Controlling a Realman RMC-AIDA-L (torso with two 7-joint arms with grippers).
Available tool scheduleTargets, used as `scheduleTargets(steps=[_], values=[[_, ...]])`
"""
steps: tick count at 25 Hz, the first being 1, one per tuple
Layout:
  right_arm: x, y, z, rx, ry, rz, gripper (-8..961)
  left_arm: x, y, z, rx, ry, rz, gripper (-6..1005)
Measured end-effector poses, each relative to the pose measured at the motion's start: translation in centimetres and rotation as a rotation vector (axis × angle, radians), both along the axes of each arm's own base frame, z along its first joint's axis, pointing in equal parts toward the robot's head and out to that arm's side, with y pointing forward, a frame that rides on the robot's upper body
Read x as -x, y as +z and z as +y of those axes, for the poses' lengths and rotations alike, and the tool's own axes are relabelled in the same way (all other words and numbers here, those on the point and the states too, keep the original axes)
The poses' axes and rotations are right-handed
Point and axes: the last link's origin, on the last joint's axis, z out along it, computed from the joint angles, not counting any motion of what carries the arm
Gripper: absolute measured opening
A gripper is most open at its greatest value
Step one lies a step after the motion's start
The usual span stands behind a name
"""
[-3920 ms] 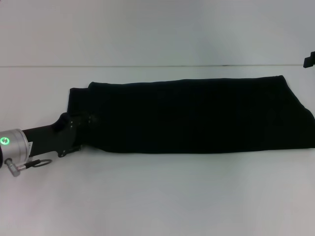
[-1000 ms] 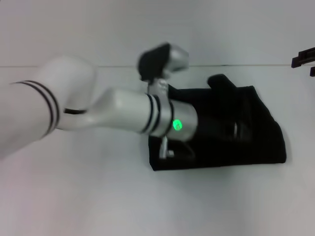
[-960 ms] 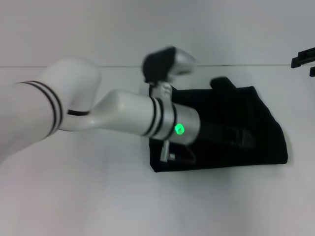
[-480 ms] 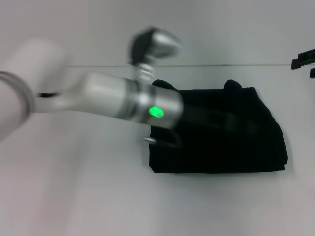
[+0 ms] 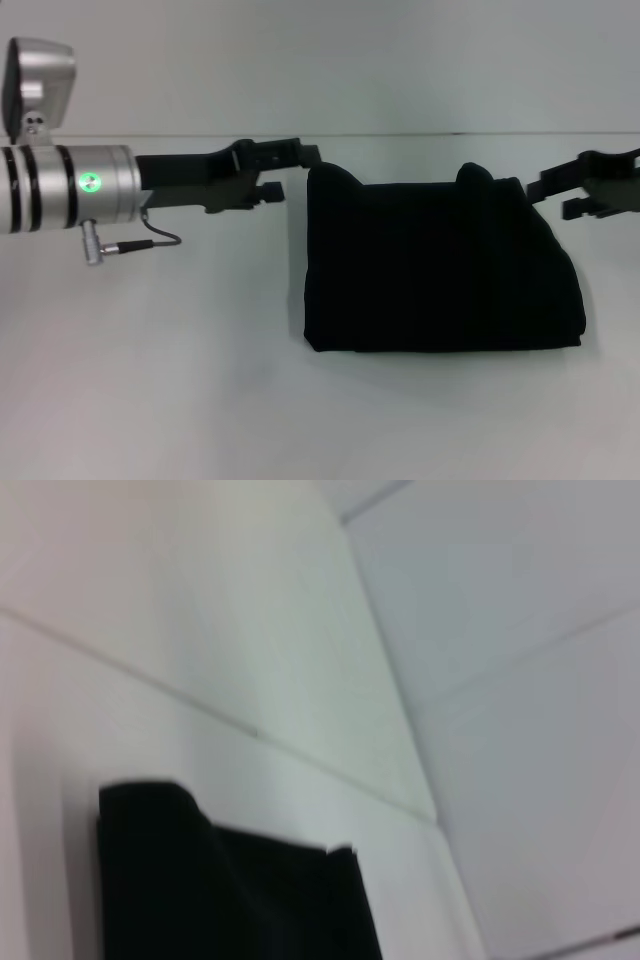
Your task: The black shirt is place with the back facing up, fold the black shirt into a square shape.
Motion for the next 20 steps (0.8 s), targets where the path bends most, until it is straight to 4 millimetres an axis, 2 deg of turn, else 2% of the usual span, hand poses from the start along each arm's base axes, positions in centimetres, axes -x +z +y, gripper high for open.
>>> scheduleTargets(steps=[2,3,7,9,15,20], values=[[0.0,-2.1,-0.2,-0.004,0.004,0.01,669,0.3,0.4,0.0,-0.021,0.0,-0.009,716],[0.0,-2.1,-0.2,-0.004,0.004,0.01,669,0.4,0.5,0.0,-0.029,0.0,-0.013,738],[-0.4,-4.2,-0.6,-0.007,-0.001,0.002,669,0.4,0.7,0.1,-0.04,0.001,-0.016,823],[-0.8,-5.1,-0.7,-0.002,-0.005,-0.013,669,0.3,0.7,0.2,-0.044,-0.002,-0.019,952],[-1.2,-6.2,-0.9,0.009,0.0,-0.066,651,-0.1,0.8,0.4,-0.063,-0.012,-0.041,951],[-1.4,-5.2,-1.1,0.031,-0.003,-0.075,622,-0.2,0.7,0.4,-0.069,-0.012,-0.051,951]])
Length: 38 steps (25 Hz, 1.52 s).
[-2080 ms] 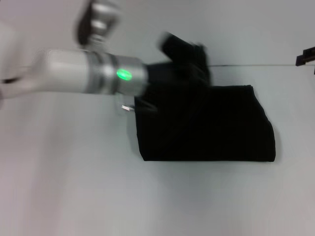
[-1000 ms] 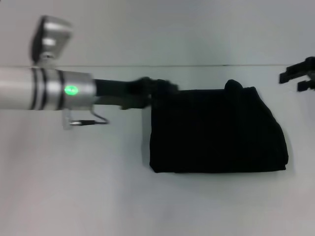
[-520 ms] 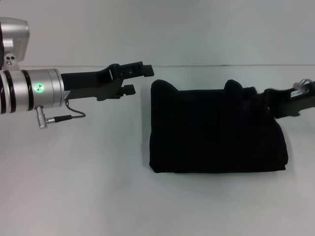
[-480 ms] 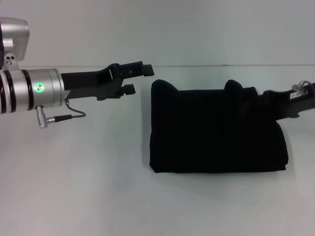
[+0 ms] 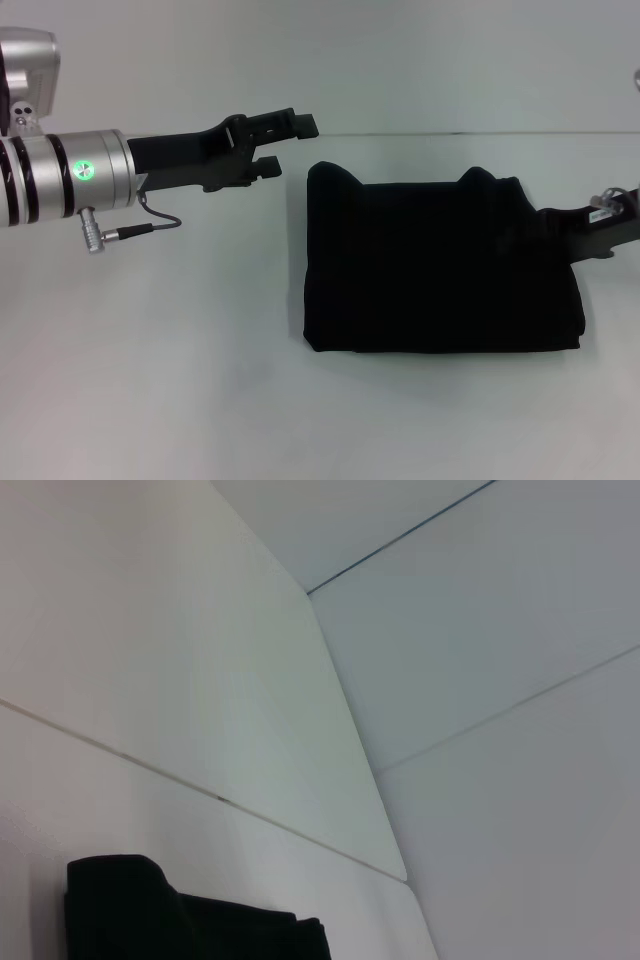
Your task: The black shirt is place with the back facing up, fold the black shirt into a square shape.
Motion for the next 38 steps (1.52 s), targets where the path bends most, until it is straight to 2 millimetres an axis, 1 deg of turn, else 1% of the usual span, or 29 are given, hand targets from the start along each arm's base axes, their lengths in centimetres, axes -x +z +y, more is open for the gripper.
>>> scheduleTargets(steps=[4,8,14,22,27,35,38], values=[[-0.6,0.2,-0.2,-0.005,-0.012,-0.002,599,0.3,-0.1,0.0,-0.007,0.012,-0.004,950],[-0.6,-0.8,-0.5,-0.001,-0.012,0.002,575,0.4,-0.1,0.0,-0.011,0.019,-0.002,950],[-0.3,-1.5,-0.6,0.002,-0.015,0.012,540,0.5,-0.2,-0.1,-0.011,0.023,-0.003,949],[-0.6,-0.9,-0.6,-0.021,-0.042,0.029,493,0.2,-0.5,-0.1,-0.015,0.017,-0.016,948],[-0.6,-0.8,-0.6,-0.019,-0.042,0.028,258,0.2,-0.5,-0.1,-0.018,0.017,-0.021,947],[-0.5,-0.8,-0.6,-0.019,-0.04,0.027,117,0.2,-0.4,-0.1,-0.02,0.017,-0.022,946],[0.0,0.2,0.0,-0.044,-0.029,0.025,64,0.1,-0.4,0.0,-0.023,0.016,-0.027,946]])
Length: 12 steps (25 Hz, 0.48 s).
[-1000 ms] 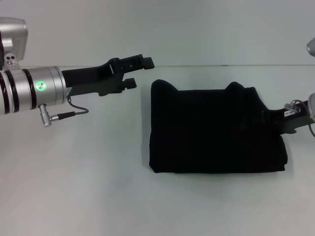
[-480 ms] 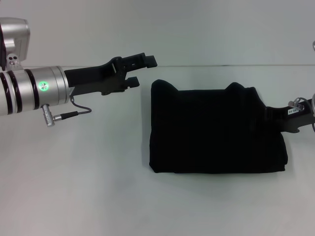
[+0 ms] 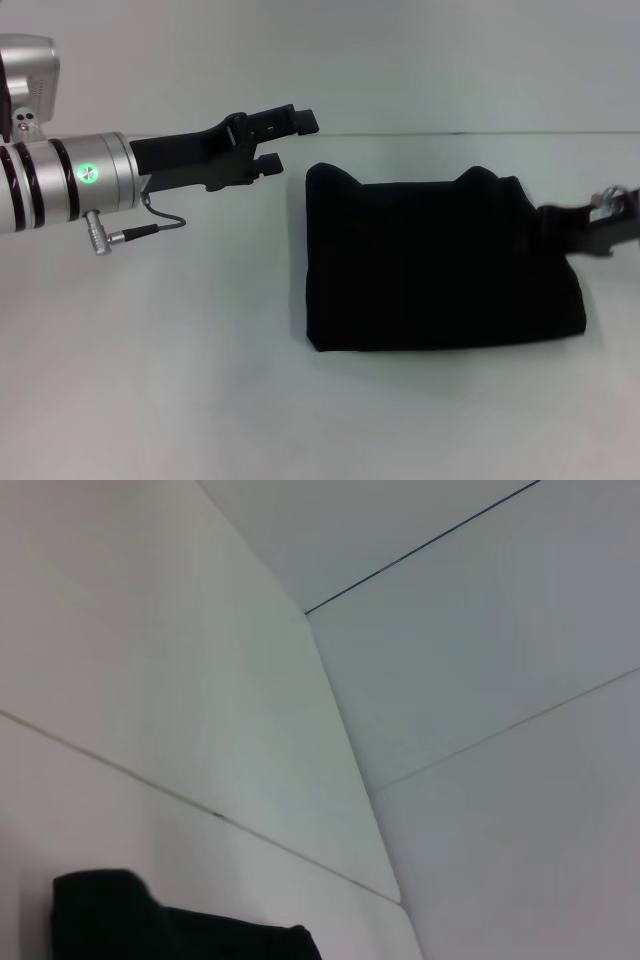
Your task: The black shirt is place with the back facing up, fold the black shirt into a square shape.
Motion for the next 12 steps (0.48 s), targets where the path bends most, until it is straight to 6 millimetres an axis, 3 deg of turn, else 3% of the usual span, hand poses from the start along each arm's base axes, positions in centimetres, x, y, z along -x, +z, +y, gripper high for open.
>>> scheduleTargets(steps=[6,12], values=[[2.7,3.2,1.8,-0.056,0.061,-0.026,57,-0.1,0.4,0.2,-0.012,-0.002,-0.008,945],[2.7,3.6,2.1,-0.049,0.065,-0.129,58,-0.3,0.3,0.2,-0.021,-0.006,-0.019,944]])
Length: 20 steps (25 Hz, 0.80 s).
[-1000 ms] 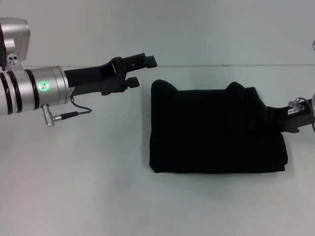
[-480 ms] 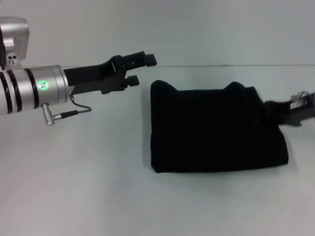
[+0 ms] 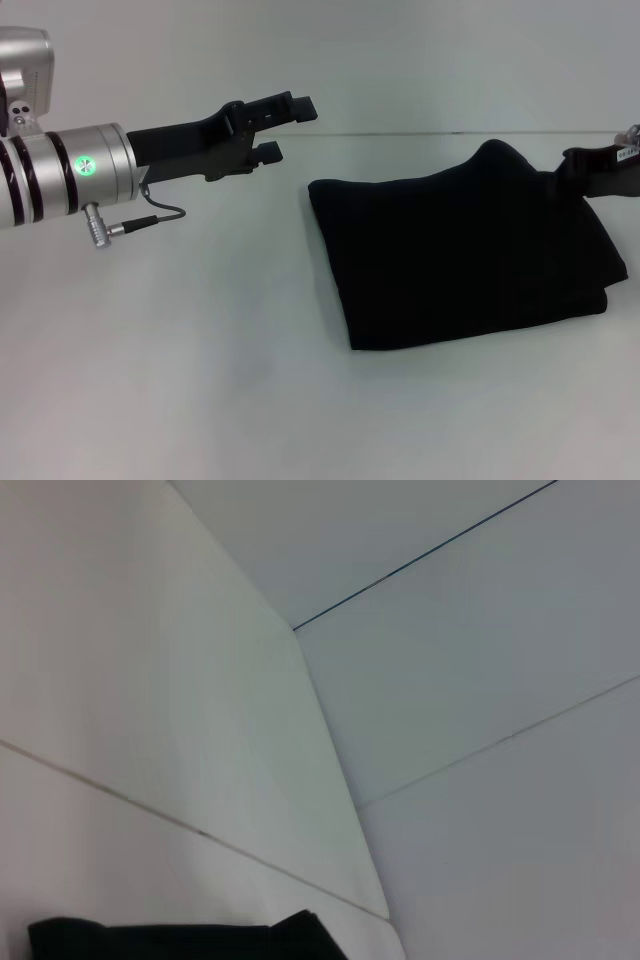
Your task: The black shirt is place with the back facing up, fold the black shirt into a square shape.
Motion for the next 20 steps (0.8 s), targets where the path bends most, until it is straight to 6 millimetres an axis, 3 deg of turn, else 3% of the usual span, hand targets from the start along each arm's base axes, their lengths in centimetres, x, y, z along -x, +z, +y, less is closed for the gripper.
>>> scheduleTargets(steps=[11,20], values=[[-2.5,-2.6,-0.4,0.024,-0.049,-0.076,102,0.5,0.2,0.0,-0.014,0.015,-0.005,943],[-3.9,-0.7,0.0,-0.018,-0.121,-0.173,204,0.5,0.1,-0.1,-0.014,0.014,-0.01,942]])
